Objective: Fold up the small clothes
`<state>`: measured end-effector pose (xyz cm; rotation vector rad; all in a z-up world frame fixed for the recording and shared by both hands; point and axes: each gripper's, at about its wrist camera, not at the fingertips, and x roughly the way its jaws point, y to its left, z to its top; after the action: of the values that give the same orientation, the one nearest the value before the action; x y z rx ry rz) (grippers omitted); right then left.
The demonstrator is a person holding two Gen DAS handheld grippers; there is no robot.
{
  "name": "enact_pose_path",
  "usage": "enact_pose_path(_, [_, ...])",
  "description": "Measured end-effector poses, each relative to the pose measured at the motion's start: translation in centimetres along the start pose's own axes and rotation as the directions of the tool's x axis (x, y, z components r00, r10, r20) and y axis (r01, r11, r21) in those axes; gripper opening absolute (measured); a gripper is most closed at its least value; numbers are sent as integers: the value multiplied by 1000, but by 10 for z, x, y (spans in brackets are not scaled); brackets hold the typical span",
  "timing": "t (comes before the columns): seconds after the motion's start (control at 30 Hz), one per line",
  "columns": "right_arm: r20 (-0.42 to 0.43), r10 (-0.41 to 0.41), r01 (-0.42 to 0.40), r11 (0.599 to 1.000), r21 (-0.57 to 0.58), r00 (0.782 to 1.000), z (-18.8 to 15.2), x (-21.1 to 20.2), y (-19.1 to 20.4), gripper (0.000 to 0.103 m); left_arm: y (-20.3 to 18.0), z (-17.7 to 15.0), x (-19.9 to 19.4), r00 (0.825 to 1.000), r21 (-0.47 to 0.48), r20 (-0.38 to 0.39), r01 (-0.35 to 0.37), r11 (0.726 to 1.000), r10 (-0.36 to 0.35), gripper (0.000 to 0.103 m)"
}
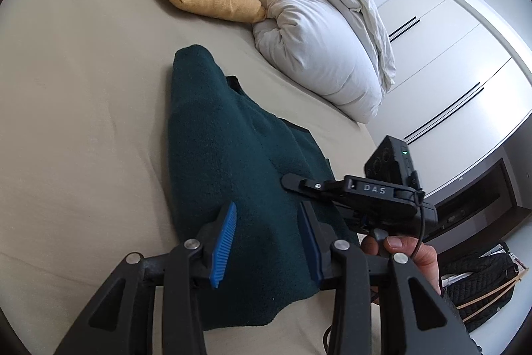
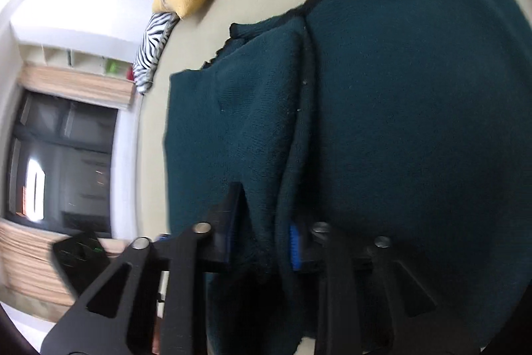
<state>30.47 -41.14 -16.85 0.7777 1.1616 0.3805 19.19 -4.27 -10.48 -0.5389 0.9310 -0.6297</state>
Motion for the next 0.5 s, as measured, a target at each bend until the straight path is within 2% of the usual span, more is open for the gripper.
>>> enact_pose_path(0.13, [93, -24, 31, 996, -78, 995, 1, -32, 6, 16, -13, 3, 8, 1000, 31, -3, -15, 999, 15, 47])
enact_pose_path(0.3, [209, -76, 117, 975, -191, 975, 5, -85, 13, 15, -45, 10, 24, 999, 121, -6, -32, 992, 33, 48])
enact_pose_path(0.4, [256, -82, 132, 974, -185, 963, 6, -114, 0, 15, -67, 12, 43, 999, 191, -6, -49, 980, 51, 50])
enact_pose_path(0.5, [276, -105, 147, 980, -137, 956, 1, -140, -38, 15, -80, 9, 69, 996, 238, -26, -76, 968, 85, 50])
